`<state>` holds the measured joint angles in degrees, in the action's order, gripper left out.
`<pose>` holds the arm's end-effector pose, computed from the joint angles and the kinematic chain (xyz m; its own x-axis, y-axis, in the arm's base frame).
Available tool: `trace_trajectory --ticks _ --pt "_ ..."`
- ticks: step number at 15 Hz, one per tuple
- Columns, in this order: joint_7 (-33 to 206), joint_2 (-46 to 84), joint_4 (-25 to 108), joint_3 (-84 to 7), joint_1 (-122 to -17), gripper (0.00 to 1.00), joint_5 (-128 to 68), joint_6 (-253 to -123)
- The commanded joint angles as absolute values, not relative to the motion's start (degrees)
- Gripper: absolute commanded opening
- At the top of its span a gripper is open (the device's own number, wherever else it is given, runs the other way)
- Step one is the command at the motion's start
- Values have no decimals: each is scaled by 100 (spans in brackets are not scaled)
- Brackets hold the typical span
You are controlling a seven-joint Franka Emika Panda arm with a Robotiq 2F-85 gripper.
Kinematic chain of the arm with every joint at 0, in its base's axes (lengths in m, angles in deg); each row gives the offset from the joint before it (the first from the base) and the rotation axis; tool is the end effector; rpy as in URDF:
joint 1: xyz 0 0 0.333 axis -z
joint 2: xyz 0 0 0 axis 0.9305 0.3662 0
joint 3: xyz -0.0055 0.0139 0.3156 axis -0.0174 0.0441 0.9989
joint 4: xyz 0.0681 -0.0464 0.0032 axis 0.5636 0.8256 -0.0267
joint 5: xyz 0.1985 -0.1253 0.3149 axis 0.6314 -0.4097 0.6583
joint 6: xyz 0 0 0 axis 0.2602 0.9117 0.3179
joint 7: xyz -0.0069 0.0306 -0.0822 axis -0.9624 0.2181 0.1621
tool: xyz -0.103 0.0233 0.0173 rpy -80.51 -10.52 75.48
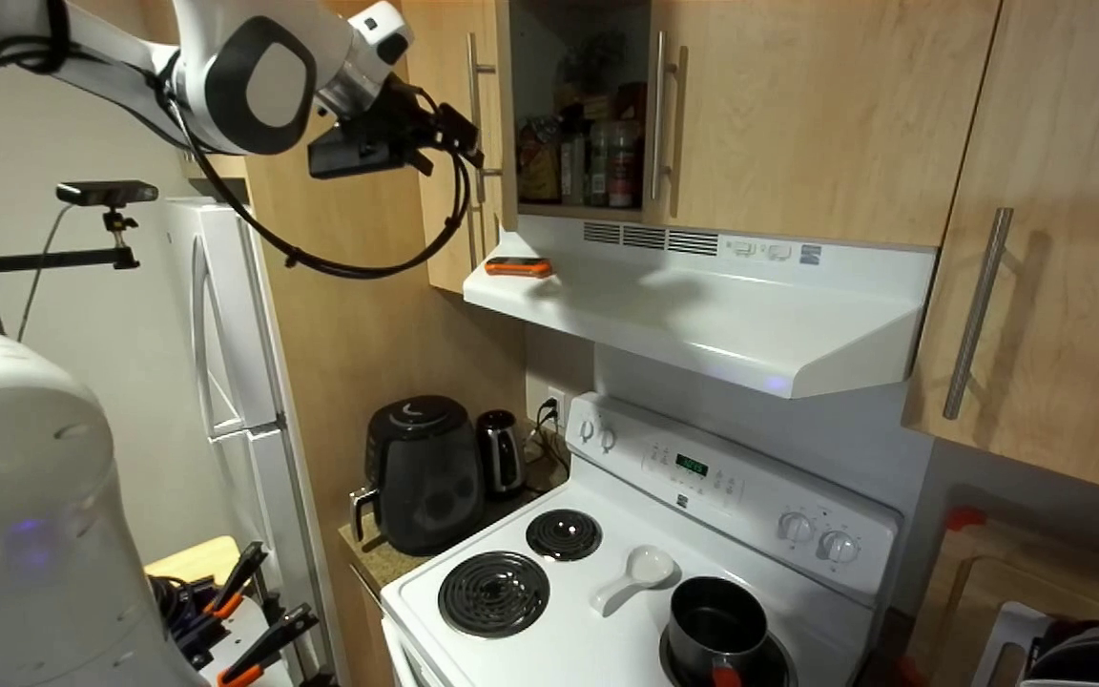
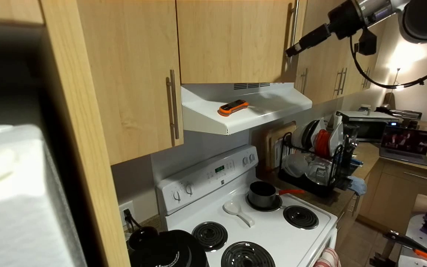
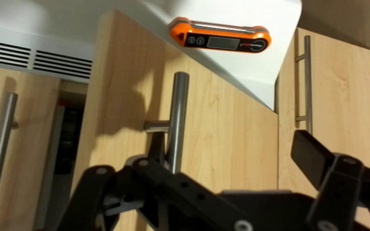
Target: Open the left cabinet door
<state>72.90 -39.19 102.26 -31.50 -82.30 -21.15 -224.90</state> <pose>0.3604 0.1027 0.5813 0.4616 0.2168 0.8602 0.3115 -0.9475 0.0716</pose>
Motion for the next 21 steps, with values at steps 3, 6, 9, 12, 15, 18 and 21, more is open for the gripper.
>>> trace_trajectory --ticks 3,6,9,12,15,18,21 --pt "7521 -3846 10249 -3092 -8045 100 -2301 -22661" --pt "7423 -3909 10326 -3237 -8226 100 -2258 -22616" --pt "7160 -3981 10456 -3621 -8657 100 -2213 -22504" --pt "7373 -3902 10350 -3545 -8583 100 -2241 -22481" --pt "7367 -3906 10370 -3586 -8629 100 -2233 -22480" --pt "7367 -3907 10370 -3586 -8629 100 -2233 -22480" --pt "7367 -3908 10370 -3587 -8629 100 -2233 -22480"
